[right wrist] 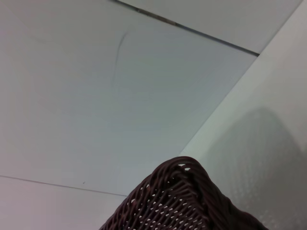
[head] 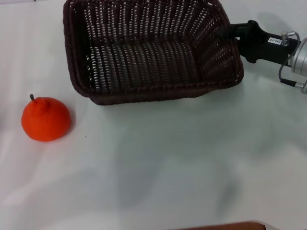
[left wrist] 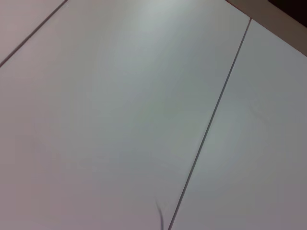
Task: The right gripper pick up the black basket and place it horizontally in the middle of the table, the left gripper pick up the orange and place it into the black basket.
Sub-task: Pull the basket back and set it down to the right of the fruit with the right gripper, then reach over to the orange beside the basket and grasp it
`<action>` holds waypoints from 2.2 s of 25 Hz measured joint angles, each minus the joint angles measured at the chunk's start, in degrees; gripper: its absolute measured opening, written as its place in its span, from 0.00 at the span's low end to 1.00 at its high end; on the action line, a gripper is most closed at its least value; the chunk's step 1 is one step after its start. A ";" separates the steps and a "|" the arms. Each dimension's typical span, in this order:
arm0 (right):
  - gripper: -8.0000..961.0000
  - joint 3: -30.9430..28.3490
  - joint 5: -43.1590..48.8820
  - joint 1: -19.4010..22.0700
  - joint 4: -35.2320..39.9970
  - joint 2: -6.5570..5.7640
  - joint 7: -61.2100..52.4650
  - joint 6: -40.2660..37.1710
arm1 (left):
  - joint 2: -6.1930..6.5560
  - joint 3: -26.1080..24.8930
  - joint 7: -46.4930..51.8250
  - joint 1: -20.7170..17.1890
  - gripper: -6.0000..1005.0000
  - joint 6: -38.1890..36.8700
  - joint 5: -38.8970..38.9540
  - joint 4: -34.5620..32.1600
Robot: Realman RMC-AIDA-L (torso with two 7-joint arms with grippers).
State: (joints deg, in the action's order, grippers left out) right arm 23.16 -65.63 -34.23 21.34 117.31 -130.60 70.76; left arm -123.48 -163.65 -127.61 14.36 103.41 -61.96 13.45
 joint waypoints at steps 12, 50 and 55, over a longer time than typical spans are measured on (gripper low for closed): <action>0.40 0.16 0.06 -0.32 -1.53 0.34 0.15 1.86 | 0.00 0.00 -0.06 0.56 0.87 -1.62 0.00 0.00; 0.91 -3.50 -10.88 -4.04 5.42 -3.48 4.46 -2.33 | 3.31 15.65 0.35 -5.17 0.86 -20.92 -30.54 6.01; 0.91 -3.35 -11.30 -3.82 5.39 -3.18 4.59 -2.13 | 3.40 15.62 0.99 -4.04 0.79 -22.71 -33.82 6.46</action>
State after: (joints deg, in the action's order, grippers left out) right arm 19.82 -76.93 -38.05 26.73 114.13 -126.00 68.64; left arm -120.08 -148.03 -126.62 10.33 80.70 -95.78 19.91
